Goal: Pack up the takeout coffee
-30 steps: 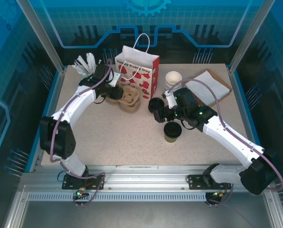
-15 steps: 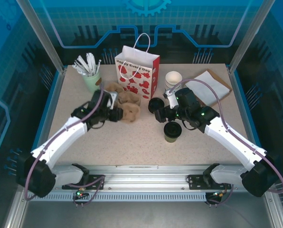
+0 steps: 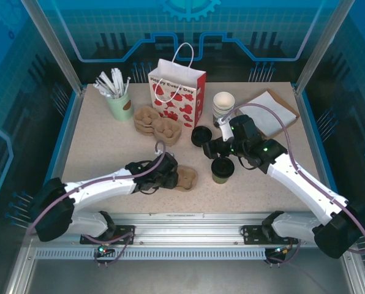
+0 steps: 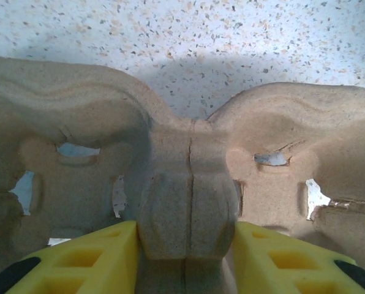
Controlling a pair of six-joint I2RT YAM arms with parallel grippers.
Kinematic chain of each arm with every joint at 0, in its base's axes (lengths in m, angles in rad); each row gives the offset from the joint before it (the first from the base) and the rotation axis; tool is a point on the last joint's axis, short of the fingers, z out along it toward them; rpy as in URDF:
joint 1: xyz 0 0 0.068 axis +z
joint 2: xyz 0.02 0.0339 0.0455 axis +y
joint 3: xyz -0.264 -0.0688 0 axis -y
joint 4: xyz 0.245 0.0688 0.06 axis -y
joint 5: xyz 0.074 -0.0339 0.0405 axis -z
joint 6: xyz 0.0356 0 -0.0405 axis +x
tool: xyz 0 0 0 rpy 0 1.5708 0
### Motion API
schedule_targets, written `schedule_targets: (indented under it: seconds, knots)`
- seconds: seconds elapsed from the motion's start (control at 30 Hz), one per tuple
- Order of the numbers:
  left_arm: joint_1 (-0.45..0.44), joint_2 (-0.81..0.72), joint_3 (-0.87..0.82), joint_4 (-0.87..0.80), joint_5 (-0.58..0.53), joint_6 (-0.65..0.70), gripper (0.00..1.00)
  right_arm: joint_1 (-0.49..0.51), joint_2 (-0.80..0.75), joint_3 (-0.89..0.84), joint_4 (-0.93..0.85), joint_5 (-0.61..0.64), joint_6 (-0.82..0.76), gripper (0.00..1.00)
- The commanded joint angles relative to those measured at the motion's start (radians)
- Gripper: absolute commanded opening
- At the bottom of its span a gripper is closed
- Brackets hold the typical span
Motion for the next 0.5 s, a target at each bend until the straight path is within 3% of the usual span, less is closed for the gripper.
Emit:
schedule_targets:
  seconds: [0.0, 0.2, 0.4, 0.47]
  knots:
    - [-0.027, 0.053, 0.004, 0.058, -0.054, -0.072, 0.45, -0.012, -0.015, -0.02, -0.012, -0.001, -0.013, 0.85]
    - [-0.048, 0.107, 0.04, 0.058, -0.055, -0.069, 0.56, -0.016, -0.019, -0.023, -0.023, -0.003, -0.017, 0.85]
    - [-0.036, 0.009, 0.05, 0.035, -0.092, 0.013, 0.67, -0.015, -0.02, -0.026, -0.027, -0.008, -0.014, 0.85]
    - [0.012, -0.044, 0.042, 0.03, -0.063, 0.052, 0.7, -0.015, -0.02, -0.03, -0.025, -0.02, -0.008, 0.85]
